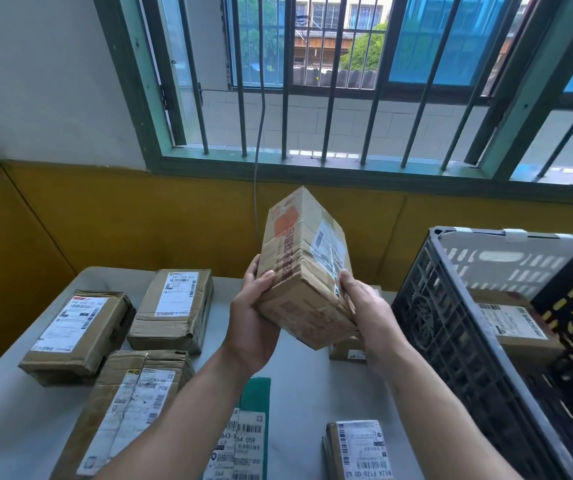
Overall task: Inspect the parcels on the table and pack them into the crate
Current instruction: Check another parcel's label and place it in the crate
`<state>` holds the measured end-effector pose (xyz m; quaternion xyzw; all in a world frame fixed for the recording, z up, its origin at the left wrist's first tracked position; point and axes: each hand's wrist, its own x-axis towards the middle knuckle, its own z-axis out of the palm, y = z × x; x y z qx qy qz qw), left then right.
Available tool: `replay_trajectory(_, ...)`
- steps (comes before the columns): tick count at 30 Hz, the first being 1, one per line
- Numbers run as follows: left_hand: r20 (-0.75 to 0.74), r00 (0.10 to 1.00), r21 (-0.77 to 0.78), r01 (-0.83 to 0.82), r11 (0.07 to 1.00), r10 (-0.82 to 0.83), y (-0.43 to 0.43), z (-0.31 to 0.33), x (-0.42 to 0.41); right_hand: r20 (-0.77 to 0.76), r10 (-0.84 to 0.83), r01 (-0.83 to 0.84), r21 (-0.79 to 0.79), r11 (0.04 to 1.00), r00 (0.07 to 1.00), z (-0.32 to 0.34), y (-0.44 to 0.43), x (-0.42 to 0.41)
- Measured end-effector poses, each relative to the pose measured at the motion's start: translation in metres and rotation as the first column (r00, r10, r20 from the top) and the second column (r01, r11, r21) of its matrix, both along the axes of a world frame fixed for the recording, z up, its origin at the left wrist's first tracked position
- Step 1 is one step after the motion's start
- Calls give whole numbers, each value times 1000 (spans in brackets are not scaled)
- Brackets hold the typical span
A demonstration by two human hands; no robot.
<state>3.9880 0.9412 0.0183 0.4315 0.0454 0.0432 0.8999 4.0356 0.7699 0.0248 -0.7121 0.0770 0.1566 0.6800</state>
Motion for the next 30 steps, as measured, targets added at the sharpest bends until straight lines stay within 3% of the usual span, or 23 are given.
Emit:
replay_trajectory(4, -54, 998, 40, -20, 999, 23, 1, -7, 1, 29, -20, 17, 102, 995, 999, -4, -1, 2)
replay_trajectory(10, -198, 969, 408, -55, 911, 147, 12, -23, 3, 101, -41, 40, 8, 999, 994, -14, 0, 4)
replay_trajectory(15, -316, 942, 436, 34, 899, 118, 17, -22, 5, 135, -12, 24, -87, 996, 991, -27, 11, 10)
replay_trajectory(30, -462, 871, 544, 133, 829, 164, 35, -81, 37, 59, 45, -21, -362, 932, 997, -71, 31, 30)
